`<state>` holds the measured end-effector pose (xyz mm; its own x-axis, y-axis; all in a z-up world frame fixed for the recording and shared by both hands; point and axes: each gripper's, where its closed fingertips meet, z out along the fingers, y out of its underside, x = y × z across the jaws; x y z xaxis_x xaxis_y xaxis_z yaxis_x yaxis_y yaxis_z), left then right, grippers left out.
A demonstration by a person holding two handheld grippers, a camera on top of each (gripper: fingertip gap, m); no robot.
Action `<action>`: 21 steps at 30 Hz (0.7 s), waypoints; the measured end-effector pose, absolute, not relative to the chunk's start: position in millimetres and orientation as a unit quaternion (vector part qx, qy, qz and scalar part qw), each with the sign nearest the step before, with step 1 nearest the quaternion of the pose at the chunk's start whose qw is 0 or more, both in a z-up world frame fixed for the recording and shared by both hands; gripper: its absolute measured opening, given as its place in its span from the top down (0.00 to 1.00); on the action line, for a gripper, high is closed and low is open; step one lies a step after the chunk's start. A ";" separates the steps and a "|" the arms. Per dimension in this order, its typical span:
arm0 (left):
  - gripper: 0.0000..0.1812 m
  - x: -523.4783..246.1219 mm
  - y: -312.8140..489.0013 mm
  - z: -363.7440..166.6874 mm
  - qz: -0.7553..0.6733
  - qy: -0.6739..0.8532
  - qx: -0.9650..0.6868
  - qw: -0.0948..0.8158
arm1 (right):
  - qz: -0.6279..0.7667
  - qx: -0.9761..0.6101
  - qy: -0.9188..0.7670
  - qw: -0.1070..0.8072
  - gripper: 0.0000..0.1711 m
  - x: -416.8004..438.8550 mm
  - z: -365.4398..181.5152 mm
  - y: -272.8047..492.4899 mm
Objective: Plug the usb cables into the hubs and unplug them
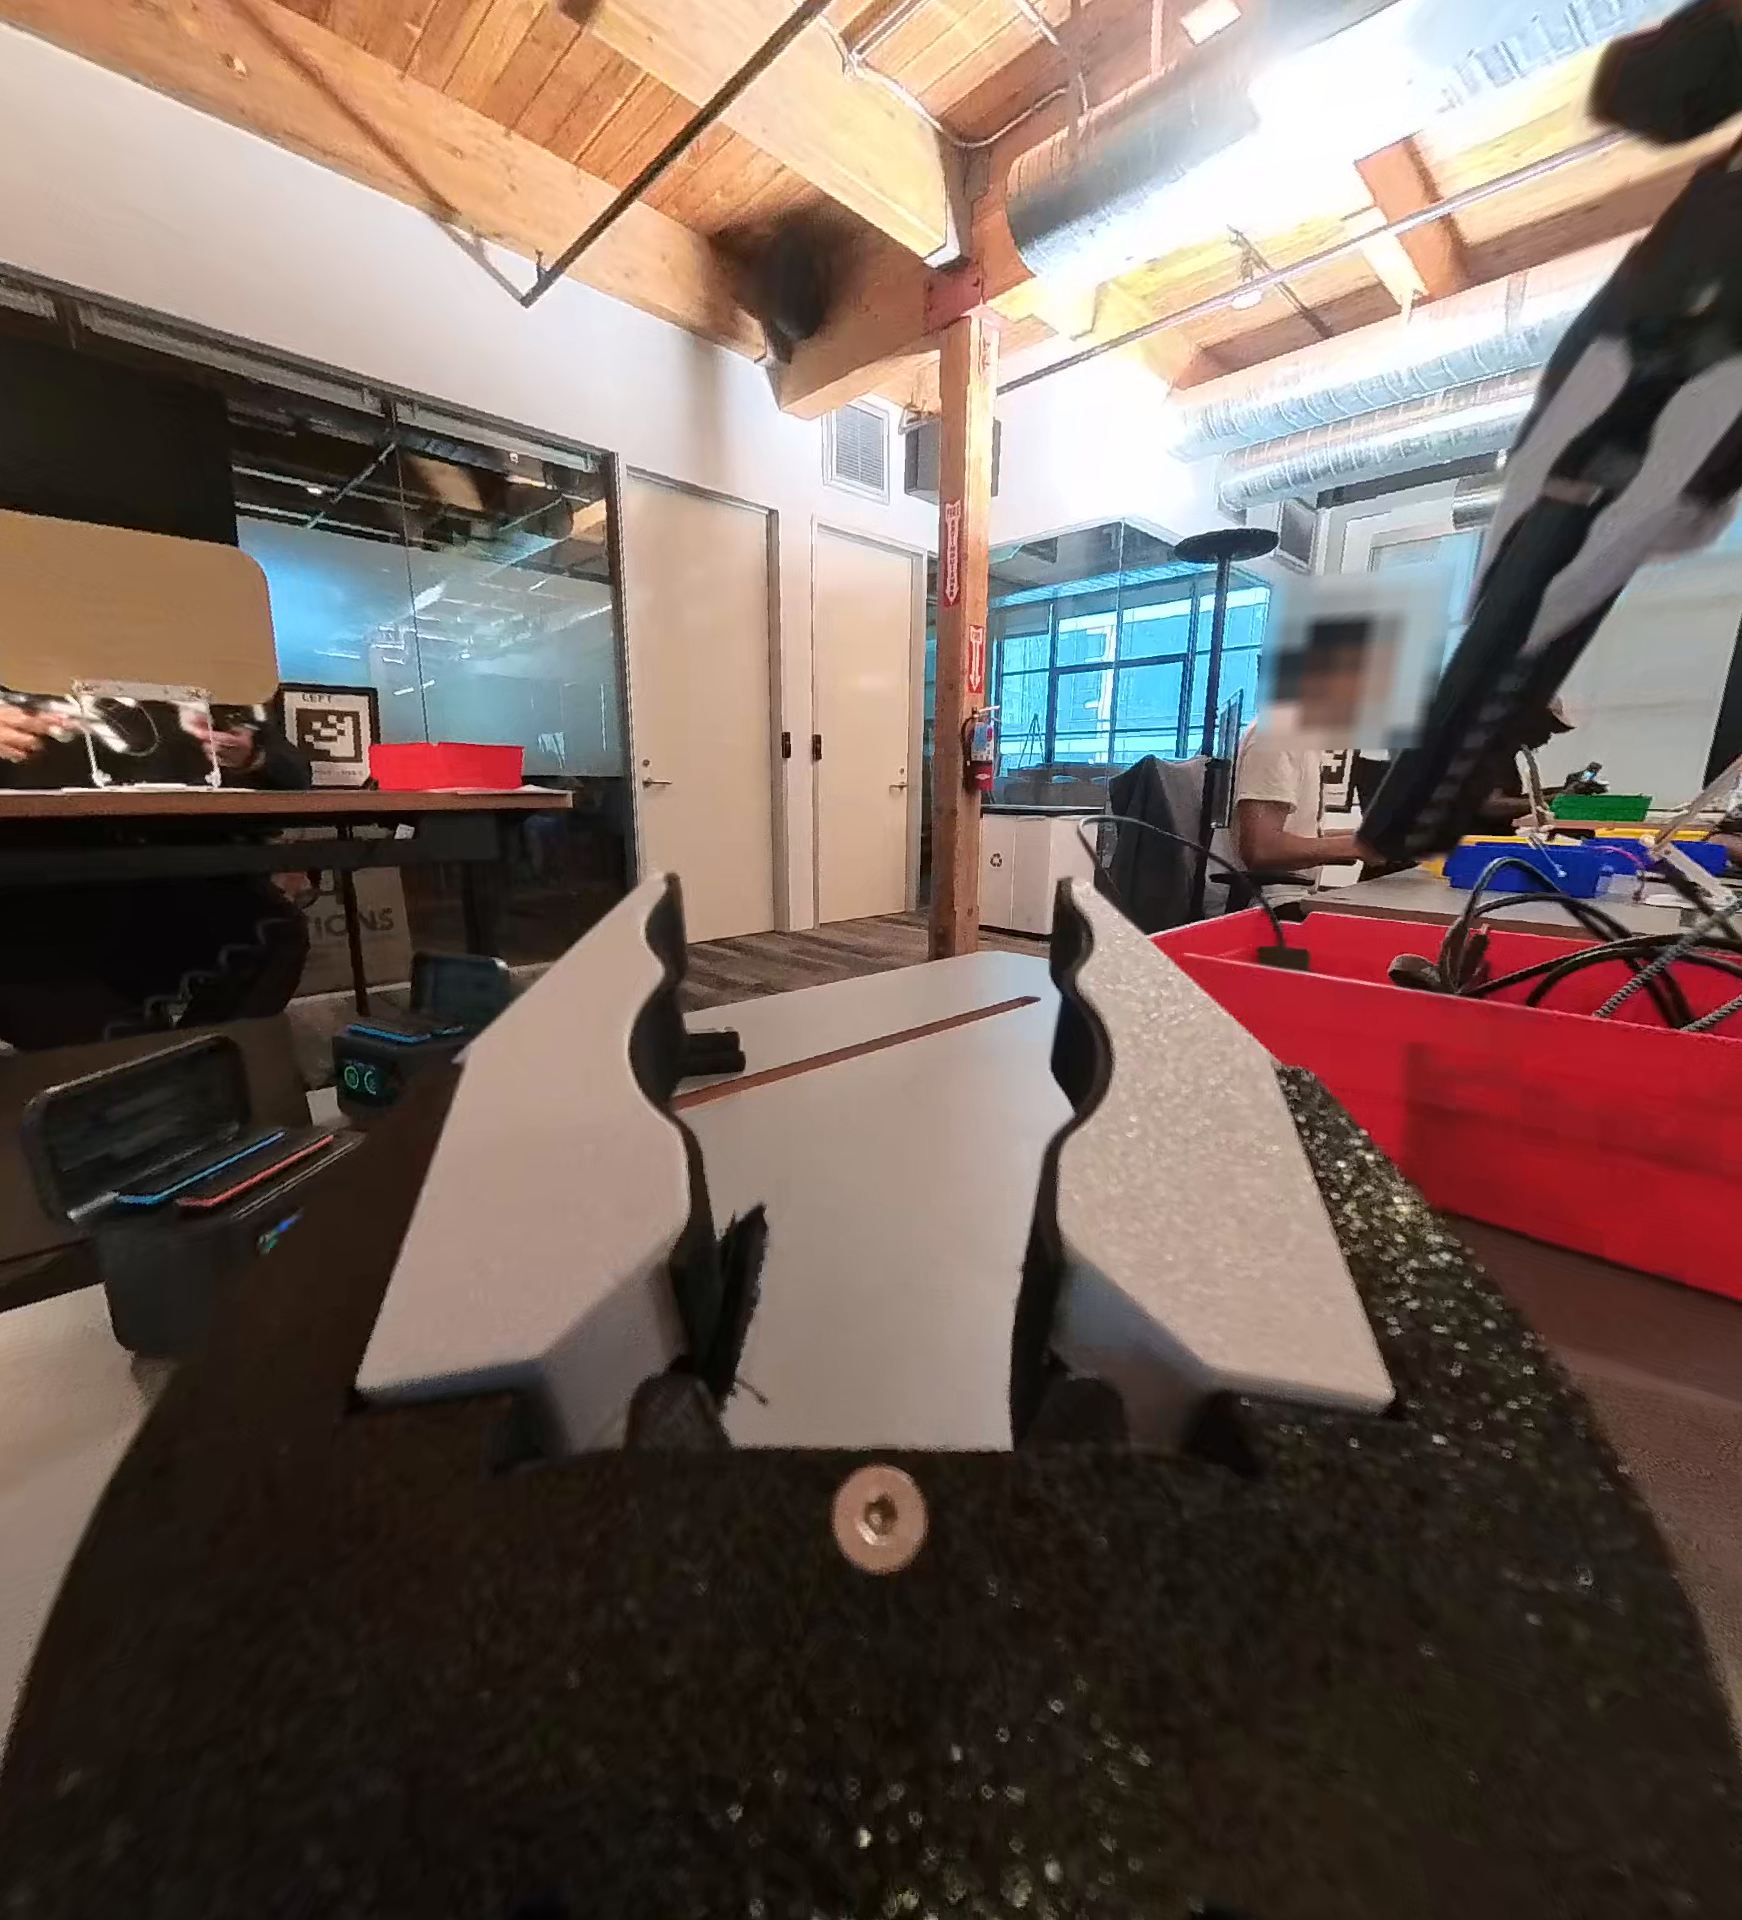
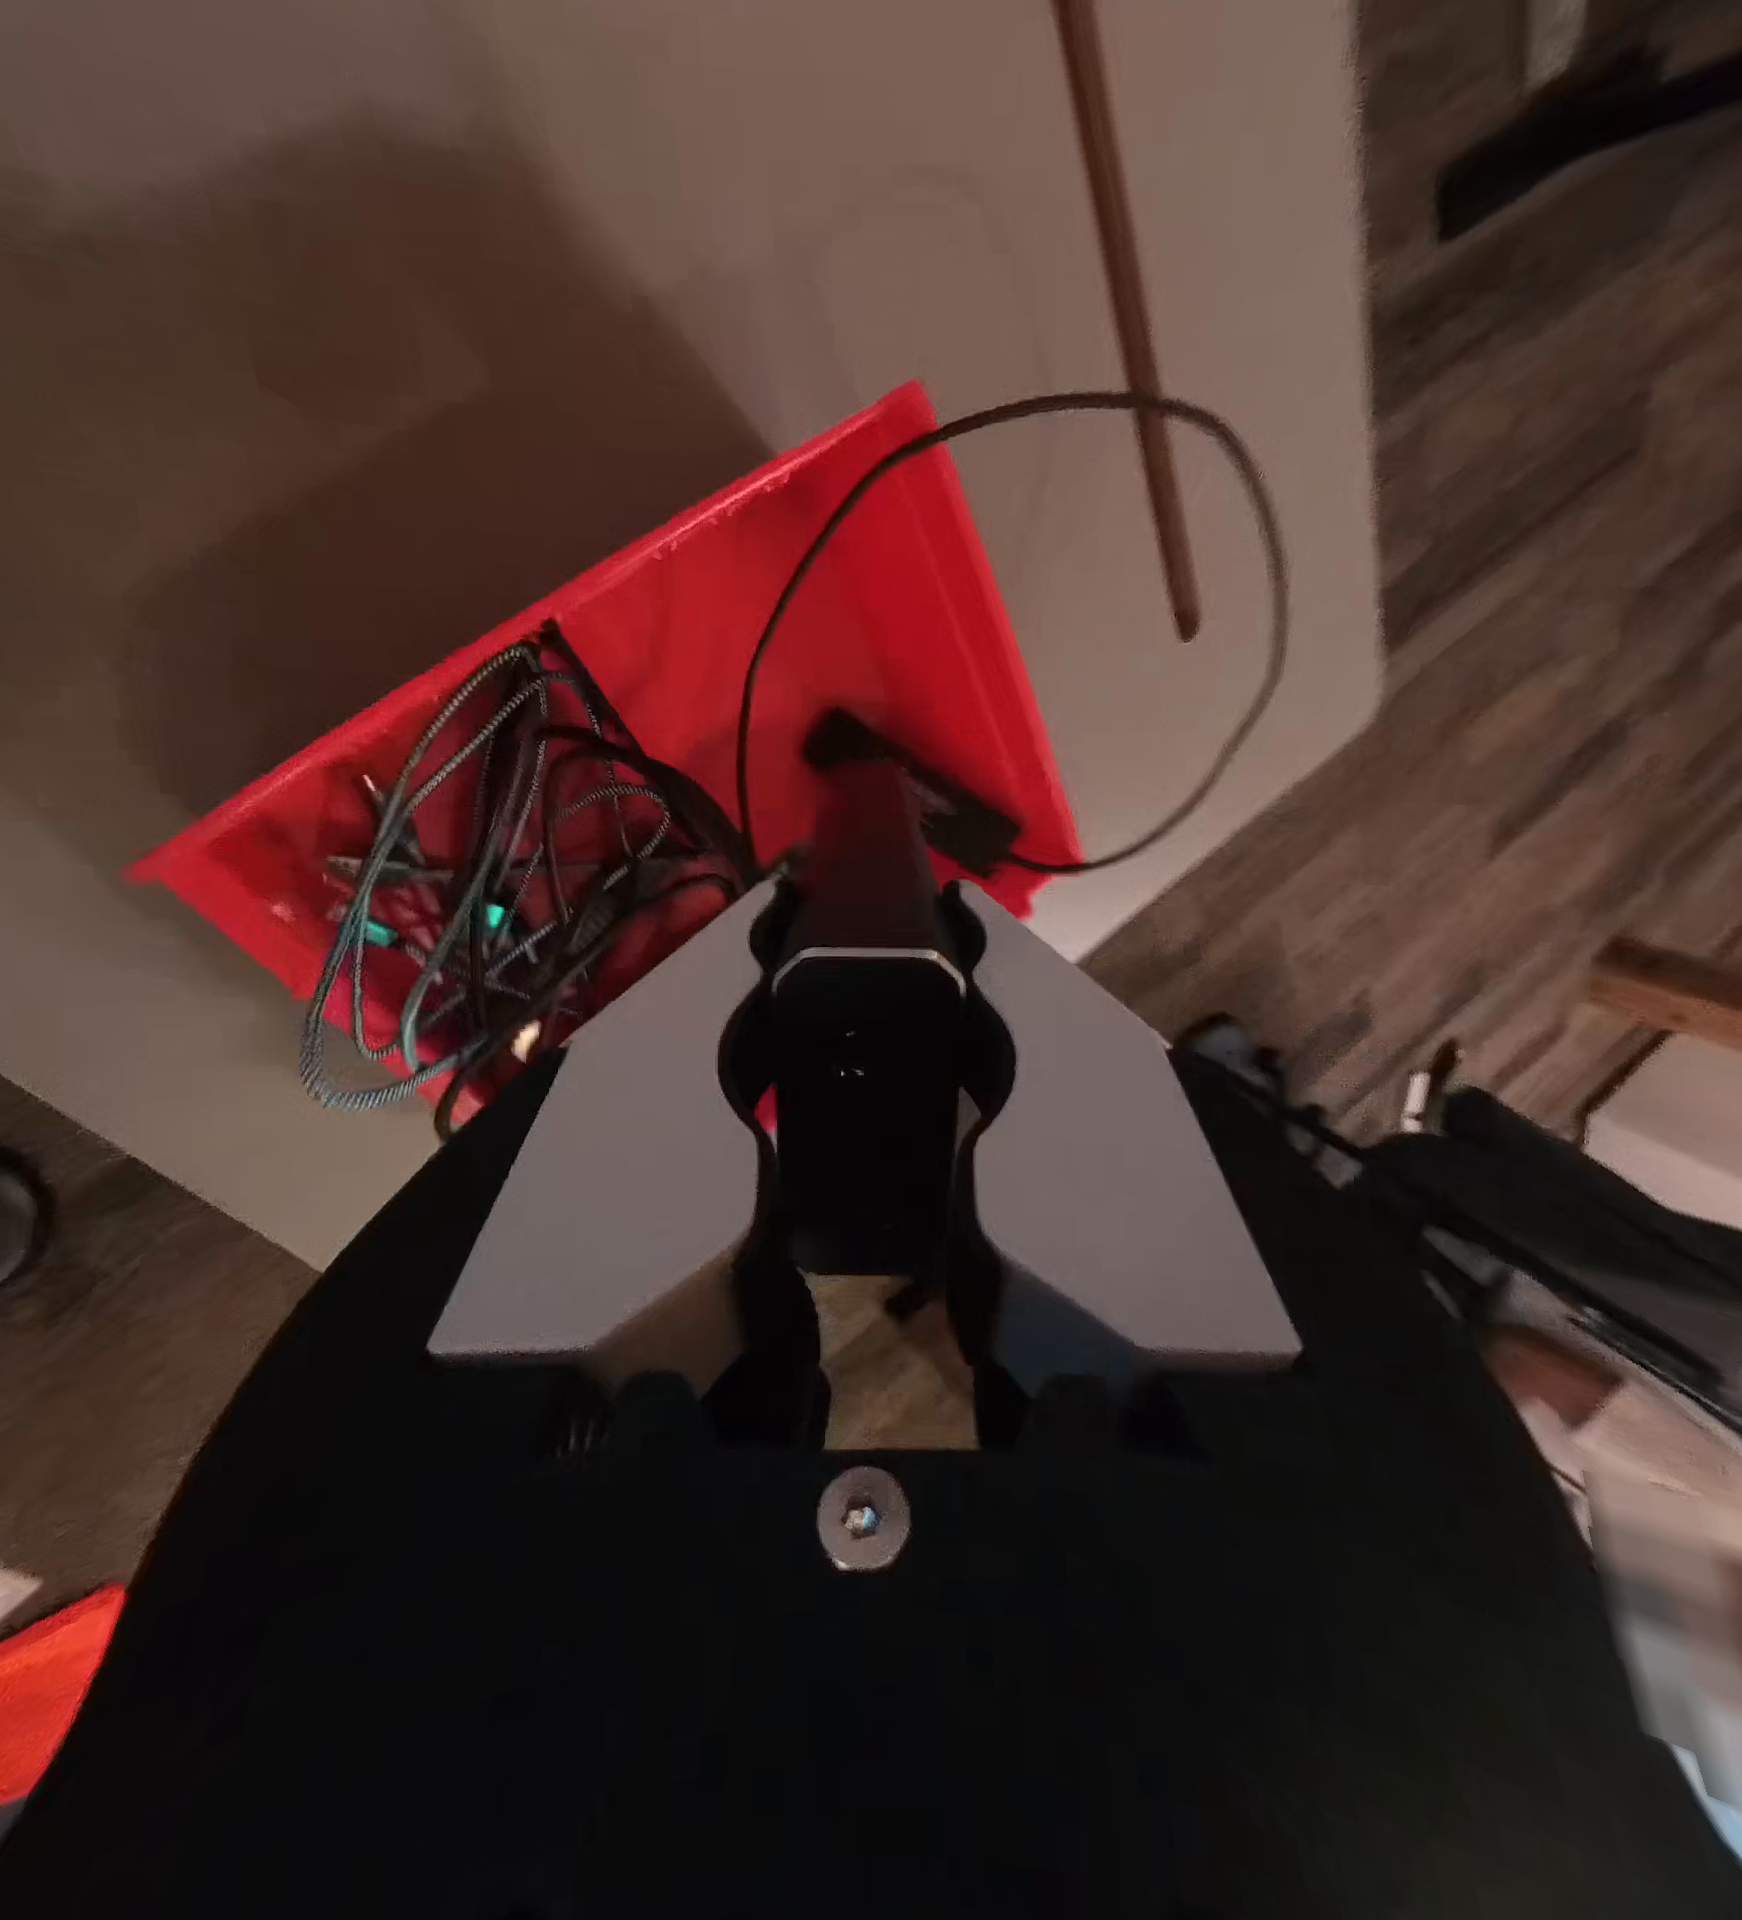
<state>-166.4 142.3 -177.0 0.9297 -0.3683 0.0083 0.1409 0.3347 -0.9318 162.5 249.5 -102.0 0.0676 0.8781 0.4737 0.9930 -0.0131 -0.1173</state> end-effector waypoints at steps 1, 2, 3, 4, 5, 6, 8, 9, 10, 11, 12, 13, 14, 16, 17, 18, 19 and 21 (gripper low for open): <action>0.62 -167.2 143.6 -178.5 -0.159 0.101 -0.558 0.808 | -0.122 -0.707 -0.667 0.200 0.84 160.5 -121.0 257.7; 0.62 -167.8 144.7 -180.5 -0.162 0.098 -0.562 0.805 | -0.102 -0.716 -0.664 0.189 0.84 156.9 -138.4 264.2; 0.62 -168.0 145.5 -181.9 -0.165 0.097 -0.564 0.803 | -0.077 -0.725 -0.661 0.180 0.84 151.5 -153.9 269.0; 0.63 -168.1 146.1 -182.9 -0.168 0.096 -0.565 0.802 | -0.048 -0.734 -0.656 0.170 0.84 145.8 -167.7 272.5; 0.63 -168.0 146.8 -184.0 -0.169 0.096 -0.567 0.800 | -0.021 -0.743 -0.650 0.159 0.84 140.2 -179.6 275.3; 0.62 -167.7 147.6 -185.2 -0.170 0.096 -0.569 0.799 | 0.004 -0.750 -0.644 0.150 0.84 135.2 -190.0 278.2; 0.62 -167.0 148.9 -187.0 -0.169 0.098 -0.572 0.796 | 0.036 -0.765 -0.631 0.128 0.84 130.2 -207.9 285.6; 0.62 -166.5 149.8 -187.7 -0.169 0.099 -0.574 0.795 | 0.044 -0.772 -0.623 0.118 0.84 129.8 -215.7 290.7; 0.63 -165.9 150.5 -188.7 -0.170 0.101 -0.576 0.793 | 0.044 -0.779 -0.615 0.112 0.84 131.0 -223.0 297.3; 0.63 -165.4 151.4 -189.8 -0.171 0.101 -0.579 0.791 | 0.038 -0.785 -0.609 0.108 0.84 133.9 -229.8 304.9; 0.63 -164.7 152.2 -191.0 -0.174 0.103 -0.581 0.788 | 0.027 -0.791 -0.602 0.107 0.84 138.2 -236.3 313.3; 0.64 -164.2 152.9 -192.0 -0.176 0.103 -0.584 0.786 | 0.015 -0.798 -0.593 0.107 0.84 142.8 -241.7 322.1; 0.64 -164.4 153.8 -192.8 -0.176 0.103 -0.586 0.784 | 0.020 -0.807 -0.579 0.115 0.83 143.2 -242.9 329.5; 0.64 -165.0 154.7 -193.9 -0.172 0.104 -0.587 0.784 | 0.035 -0.825 -0.549 0.132 0.82 143.0 -243.0 342.8; 0.64 -165.1 155.2 -194.4 -0.172 0.104 -0.588 0.783 | 0.036 -0.830 -0.537 0.144 0.80 144.2 -242.6 350.1; 0.64 -165.2 155.7 -195.1 -0.173 0.104 -0.589 0.782 | 0.036 -0.836 -0.526 0.153 0.79 146.2 -242.1 356.4; 0.64 -165.2 156.0 -195.7 -0.173 0.104 -0.591 0.781 | 0.034 -0.842 -0.515 0.160 0.77 148.9 -241.8 362.0; 0.64 -165.6 156.7 -196.6 -0.173 0.102 -0.592 0.780 | 0.016 -0.851 -0.495 0.175 0.72 156.9 -241.4 373.3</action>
<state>-165.6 156.7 -196.6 0.9192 -0.3912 0.0458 0.1494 0.2385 -0.9596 156.9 373.3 -241.4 0.5095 0.8480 0.1458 0.8370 -0.4490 -0.3128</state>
